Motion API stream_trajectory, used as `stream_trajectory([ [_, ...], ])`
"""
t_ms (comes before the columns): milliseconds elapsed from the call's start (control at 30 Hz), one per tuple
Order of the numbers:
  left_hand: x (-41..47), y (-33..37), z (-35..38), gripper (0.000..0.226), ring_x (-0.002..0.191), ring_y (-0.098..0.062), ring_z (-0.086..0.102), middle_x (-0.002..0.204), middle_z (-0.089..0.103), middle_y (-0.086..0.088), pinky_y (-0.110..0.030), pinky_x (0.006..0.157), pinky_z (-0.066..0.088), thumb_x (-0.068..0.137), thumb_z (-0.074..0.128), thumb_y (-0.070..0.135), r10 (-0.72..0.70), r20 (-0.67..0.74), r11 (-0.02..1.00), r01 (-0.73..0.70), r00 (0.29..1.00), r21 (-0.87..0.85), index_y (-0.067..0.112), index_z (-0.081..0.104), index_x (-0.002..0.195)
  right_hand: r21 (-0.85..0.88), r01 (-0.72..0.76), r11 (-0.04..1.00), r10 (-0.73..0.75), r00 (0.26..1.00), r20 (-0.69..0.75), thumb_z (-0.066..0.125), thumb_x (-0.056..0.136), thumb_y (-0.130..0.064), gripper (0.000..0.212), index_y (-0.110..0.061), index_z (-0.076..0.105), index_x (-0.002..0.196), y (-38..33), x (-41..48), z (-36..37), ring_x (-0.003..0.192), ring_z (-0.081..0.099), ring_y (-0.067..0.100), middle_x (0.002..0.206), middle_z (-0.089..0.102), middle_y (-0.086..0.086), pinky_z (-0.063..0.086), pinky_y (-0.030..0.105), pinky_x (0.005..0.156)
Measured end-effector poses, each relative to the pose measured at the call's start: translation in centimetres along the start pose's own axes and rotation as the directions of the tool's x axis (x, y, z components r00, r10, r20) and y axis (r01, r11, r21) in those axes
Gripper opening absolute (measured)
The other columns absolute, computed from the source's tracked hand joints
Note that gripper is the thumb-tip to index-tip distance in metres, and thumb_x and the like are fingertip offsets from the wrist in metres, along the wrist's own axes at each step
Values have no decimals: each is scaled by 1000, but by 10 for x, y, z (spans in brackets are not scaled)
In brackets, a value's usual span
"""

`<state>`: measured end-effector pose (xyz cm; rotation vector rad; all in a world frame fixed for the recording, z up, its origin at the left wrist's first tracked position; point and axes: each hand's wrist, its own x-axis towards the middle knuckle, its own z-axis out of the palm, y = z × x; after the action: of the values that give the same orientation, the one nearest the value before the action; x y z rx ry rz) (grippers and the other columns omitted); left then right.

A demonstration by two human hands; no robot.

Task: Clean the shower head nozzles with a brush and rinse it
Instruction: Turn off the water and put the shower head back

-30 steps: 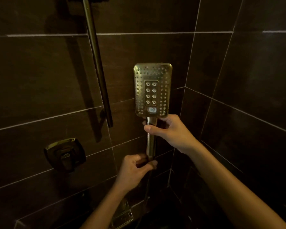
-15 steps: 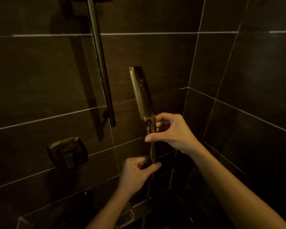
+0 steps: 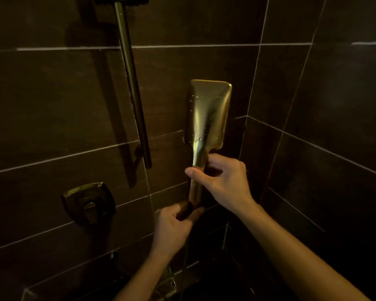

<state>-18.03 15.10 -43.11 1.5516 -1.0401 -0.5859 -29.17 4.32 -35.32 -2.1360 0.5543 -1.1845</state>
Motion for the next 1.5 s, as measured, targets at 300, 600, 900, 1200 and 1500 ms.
stream_trajectory([
  [300,4,-5,-24,21,98,-28,74,101,78,-12,-33,94,55,93,62,6,153,503,964,-16,850,-265,-6,70,109,499,-519,693,53,728,684,55,96,-11,46,-12,53,142,9,22,-30,132,59,32,141,62,14,46,50,112],
  [600,-9,-10,-17,14,80,-17,77,87,78,-7,-28,73,59,90,69,24,78,210,996,-68,975,-57,11,75,92,375,-281,883,170,938,303,82,81,-16,13,-7,75,86,10,13,-8,75,69,12,75,70,6,56,26,74],
  [900,-17,-4,-13,27,69,-19,71,80,71,-10,-30,69,59,88,72,28,83,658,807,336,748,-485,4,72,102,667,-663,340,157,739,655,62,94,-32,28,-14,59,72,-3,4,18,53,63,16,62,62,3,58,31,59],
  [1200,-9,-8,11,31,36,-6,37,50,40,5,-18,43,27,91,66,31,135,876,586,676,463,-447,15,55,67,613,-790,7,-130,607,784,53,100,-21,39,-15,47,62,2,3,45,31,24,9,42,29,-6,24,22,34],
  [1500,2,-23,15,18,48,-8,42,60,51,2,-22,46,33,95,54,14,-575,350,741,652,740,-160,12,62,111,629,-640,441,537,750,386,61,96,-17,40,-19,48,59,6,-1,78,30,32,10,46,35,-3,26,19,36],
])
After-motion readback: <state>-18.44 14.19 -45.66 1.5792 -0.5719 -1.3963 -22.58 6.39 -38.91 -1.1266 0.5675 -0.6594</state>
